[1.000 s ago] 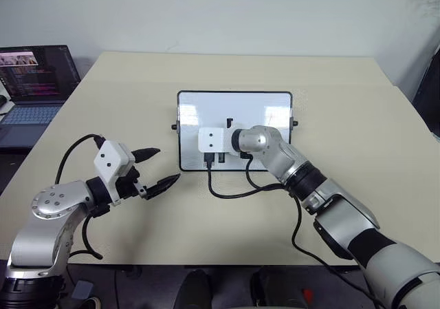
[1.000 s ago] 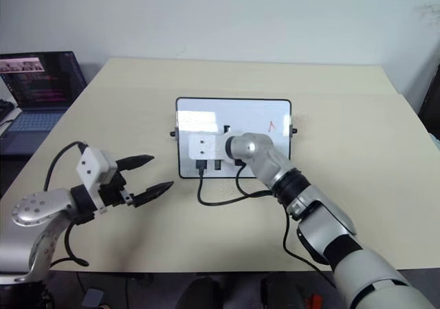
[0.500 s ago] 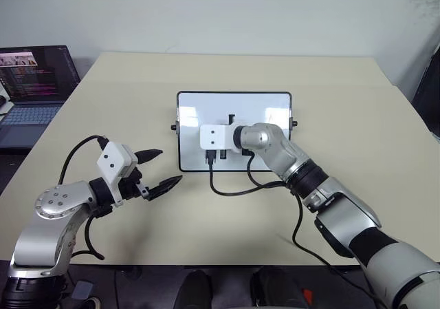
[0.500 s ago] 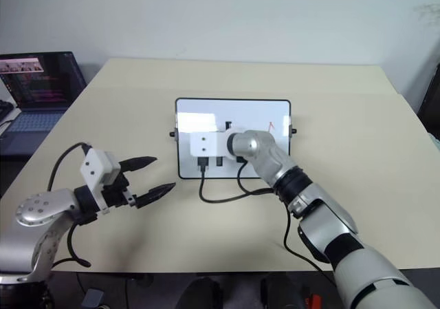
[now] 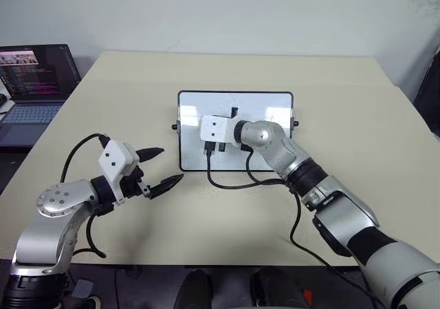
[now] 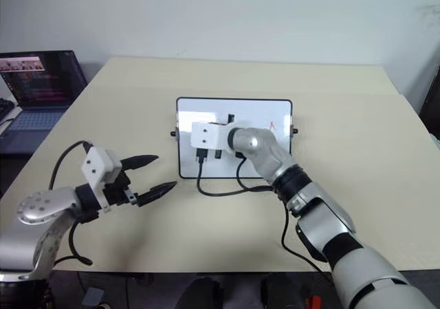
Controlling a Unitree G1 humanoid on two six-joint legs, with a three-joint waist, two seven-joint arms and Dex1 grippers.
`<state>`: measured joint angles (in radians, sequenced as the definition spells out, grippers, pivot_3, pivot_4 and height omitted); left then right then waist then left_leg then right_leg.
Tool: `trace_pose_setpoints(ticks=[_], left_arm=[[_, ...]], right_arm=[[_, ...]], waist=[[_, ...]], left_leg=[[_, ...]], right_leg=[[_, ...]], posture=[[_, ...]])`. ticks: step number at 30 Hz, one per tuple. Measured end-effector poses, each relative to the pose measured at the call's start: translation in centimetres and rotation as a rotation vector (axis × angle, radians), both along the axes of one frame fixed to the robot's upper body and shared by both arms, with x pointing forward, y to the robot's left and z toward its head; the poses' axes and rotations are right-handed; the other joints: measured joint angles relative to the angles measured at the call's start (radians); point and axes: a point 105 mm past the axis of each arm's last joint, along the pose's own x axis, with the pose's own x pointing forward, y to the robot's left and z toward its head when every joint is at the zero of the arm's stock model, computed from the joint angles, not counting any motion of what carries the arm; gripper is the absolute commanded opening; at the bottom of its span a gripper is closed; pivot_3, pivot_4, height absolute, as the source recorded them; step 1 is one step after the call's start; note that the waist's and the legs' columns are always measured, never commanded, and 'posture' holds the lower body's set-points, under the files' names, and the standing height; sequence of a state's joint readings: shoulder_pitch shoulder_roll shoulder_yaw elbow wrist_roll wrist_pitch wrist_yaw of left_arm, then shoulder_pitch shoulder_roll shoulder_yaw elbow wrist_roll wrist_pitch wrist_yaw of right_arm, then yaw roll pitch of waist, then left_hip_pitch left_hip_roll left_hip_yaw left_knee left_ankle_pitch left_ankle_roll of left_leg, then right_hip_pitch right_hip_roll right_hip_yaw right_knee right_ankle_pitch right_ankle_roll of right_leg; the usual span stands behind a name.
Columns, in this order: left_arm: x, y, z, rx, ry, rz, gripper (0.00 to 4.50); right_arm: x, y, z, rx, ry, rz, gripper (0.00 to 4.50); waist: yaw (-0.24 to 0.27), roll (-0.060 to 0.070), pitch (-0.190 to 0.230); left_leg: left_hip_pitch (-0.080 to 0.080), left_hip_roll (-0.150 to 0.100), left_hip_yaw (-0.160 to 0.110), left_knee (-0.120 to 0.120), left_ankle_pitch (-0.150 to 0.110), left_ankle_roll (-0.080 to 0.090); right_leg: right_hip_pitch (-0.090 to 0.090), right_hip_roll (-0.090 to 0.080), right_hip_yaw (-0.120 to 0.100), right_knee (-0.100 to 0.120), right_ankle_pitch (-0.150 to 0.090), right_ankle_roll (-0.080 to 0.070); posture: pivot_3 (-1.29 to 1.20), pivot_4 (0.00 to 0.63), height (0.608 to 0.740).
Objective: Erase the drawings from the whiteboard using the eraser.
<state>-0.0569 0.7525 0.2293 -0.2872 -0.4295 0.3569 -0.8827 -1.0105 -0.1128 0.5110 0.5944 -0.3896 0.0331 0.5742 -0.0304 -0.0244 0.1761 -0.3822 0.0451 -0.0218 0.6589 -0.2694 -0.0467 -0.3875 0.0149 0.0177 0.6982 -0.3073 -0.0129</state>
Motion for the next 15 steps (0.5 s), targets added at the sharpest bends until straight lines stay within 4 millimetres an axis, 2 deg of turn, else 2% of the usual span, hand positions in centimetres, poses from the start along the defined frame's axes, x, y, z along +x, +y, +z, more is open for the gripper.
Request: trace_pose_setpoints(ticks=[4,7,12,15], left_arm=[[0.6,-0.2,0.5,-0.010,-0.052,0.011,4.50],[0.7,-0.6,0.5,-0.019,-0.064,-0.002,4.50],[0.9,-1.2,0.9,-0.038,-0.087,-0.024,4.50],[0.8,-1.6,1.1,-0.046,-0.090,-0.051,4.50]], right_arm=[[0.1,-0.9,0.6,0.157,0.089,-0.061,1.11],[-0.3,-2.2,2.3,0.313,0.149,-0.095,1.11],[-3.7,-4.5,5.1,0.542,0.234,-0.070,1.11],[-5.8,-6.5,4.6,0.563,0.285,-0.087,1.11]], waist=[[0.002,0.000,0.001],[0.002,0.000,0.002],[0.002,0.000,0.002],[0.003,0.000,0.002]], left_leg=[[-0.002,0.000,-0.001,0.000,0.000,0.000],[-0.005,0.000,-0.001,0.000,-0.001,-0.001],[-0.018,0.000,-0.001,0.000,-0.002,-0.003],[-0.021,0.000,0.000,0.000,-0.002,-0.003]], right_leg=[[-0.001,0.000,-0.001,0.000,0.000,0.000],[-0.002,0.000,-0.001,-0.002,0.000,0.000],[-0.014,0.000,-0.001,-0.003,-0.001,0.002],[-0.017,0.000,0.000,-0.003,-0.001,0.002]], posture=[[0.00,0.150,0.740],[0.00,0.150,0.740],[0.00,0.150,0.740],[0.00,0.150,0.740]])
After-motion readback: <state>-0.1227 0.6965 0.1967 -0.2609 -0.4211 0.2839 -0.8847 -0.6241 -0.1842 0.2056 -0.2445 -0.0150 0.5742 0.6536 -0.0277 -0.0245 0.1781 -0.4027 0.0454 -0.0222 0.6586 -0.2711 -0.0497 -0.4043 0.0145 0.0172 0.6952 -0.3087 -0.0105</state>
